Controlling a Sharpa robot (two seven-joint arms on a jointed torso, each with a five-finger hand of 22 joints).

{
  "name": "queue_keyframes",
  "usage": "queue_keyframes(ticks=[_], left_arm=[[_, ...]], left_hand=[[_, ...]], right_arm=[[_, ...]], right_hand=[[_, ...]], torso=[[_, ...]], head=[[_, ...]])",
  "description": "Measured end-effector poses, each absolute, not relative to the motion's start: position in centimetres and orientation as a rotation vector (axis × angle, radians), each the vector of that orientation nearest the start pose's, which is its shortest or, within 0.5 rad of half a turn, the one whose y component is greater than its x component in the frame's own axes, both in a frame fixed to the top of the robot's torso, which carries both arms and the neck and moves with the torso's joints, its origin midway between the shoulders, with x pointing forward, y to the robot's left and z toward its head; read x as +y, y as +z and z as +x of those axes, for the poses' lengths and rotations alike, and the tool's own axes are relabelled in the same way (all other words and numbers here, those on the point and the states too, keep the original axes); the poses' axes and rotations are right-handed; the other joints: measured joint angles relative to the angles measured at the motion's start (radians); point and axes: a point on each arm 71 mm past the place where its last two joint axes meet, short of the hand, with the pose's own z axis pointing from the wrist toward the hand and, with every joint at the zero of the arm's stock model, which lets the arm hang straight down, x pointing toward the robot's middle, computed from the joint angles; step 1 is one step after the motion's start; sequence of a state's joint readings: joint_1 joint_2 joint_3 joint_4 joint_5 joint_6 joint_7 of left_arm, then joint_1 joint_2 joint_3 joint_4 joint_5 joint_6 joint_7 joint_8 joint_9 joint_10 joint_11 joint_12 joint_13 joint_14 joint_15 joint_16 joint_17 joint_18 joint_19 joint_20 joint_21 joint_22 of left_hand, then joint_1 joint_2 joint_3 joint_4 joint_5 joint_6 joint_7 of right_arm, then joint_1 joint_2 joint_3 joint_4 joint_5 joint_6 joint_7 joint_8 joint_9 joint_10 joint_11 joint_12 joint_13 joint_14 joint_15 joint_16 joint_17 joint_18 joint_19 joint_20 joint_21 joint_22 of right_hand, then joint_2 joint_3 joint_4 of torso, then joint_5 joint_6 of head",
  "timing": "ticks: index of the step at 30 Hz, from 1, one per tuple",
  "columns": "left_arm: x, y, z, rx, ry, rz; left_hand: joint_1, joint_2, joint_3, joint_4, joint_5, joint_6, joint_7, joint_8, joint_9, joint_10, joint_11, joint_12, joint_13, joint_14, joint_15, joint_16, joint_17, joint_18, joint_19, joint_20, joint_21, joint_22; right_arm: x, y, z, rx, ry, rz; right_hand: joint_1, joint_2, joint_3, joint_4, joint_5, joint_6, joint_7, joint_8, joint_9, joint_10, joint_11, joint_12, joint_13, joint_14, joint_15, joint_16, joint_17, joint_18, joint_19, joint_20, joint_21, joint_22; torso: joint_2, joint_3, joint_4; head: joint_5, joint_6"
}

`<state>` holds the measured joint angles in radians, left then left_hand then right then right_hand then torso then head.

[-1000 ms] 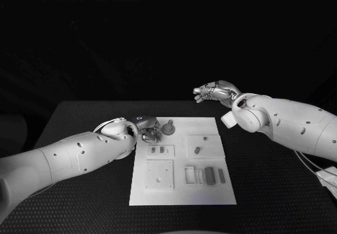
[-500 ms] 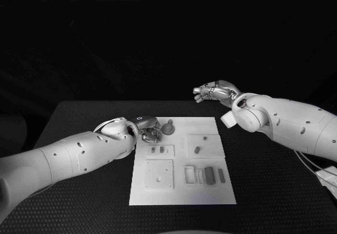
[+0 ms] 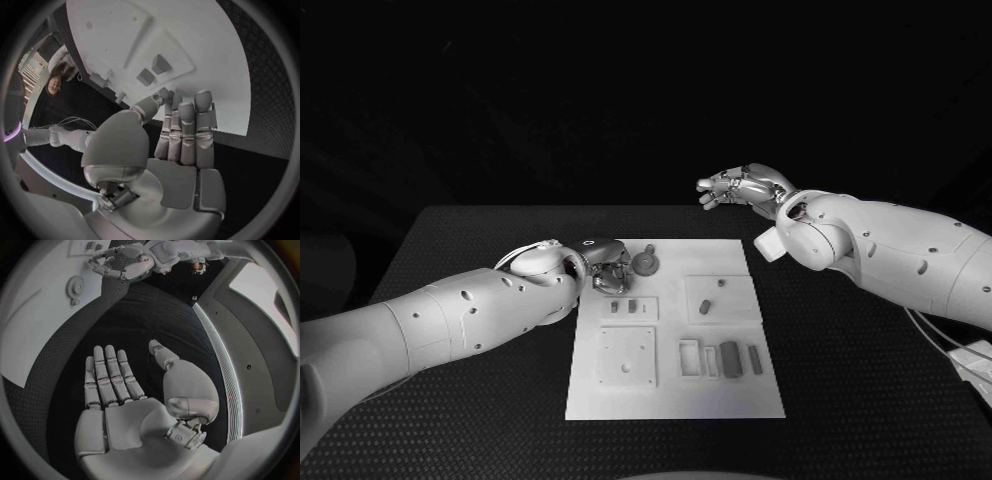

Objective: Assemble the parts on the task board

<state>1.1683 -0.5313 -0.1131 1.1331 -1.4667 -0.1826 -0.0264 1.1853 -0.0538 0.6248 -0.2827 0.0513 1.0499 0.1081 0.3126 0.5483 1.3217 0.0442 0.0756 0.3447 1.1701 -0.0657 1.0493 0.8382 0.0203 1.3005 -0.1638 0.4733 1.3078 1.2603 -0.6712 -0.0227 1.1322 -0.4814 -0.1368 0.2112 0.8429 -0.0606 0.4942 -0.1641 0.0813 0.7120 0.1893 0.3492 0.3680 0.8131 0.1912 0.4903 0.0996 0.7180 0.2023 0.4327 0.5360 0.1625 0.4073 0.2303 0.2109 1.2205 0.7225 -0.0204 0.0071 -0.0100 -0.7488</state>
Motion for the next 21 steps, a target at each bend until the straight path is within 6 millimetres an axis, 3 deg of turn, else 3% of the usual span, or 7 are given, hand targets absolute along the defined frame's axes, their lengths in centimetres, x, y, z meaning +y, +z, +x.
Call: queue_keyframes(ticks=[21], left_arm=[[14.26,-25.57,52.99,1.856,-0.589,0.298]], left_hand=[[0.000,-0.001,0.005,0.001,-0.002,0.004,-0.003,-0.005,0.001,0.000,0.000,0.006,0.000,0.002,0.002,0.000,0.003,0.000,-0.001,0.002,0.004,0.000]], right_arm=[[-22.59,-17.08,56.24,1.646,1.226,0.665]], right_hand=[[0.000,0.000,0.000,0.000,0.000,0.000,0.000,0.000,-0.001,0.000,0.000,0.000,-0.001,0.000,0.000,0.000,0.001,0.000,0.000,0.000,-0.004,0.001]], torso=[[0.000,0.0000,-0.0003]], head=[[-0.002,0.002]])
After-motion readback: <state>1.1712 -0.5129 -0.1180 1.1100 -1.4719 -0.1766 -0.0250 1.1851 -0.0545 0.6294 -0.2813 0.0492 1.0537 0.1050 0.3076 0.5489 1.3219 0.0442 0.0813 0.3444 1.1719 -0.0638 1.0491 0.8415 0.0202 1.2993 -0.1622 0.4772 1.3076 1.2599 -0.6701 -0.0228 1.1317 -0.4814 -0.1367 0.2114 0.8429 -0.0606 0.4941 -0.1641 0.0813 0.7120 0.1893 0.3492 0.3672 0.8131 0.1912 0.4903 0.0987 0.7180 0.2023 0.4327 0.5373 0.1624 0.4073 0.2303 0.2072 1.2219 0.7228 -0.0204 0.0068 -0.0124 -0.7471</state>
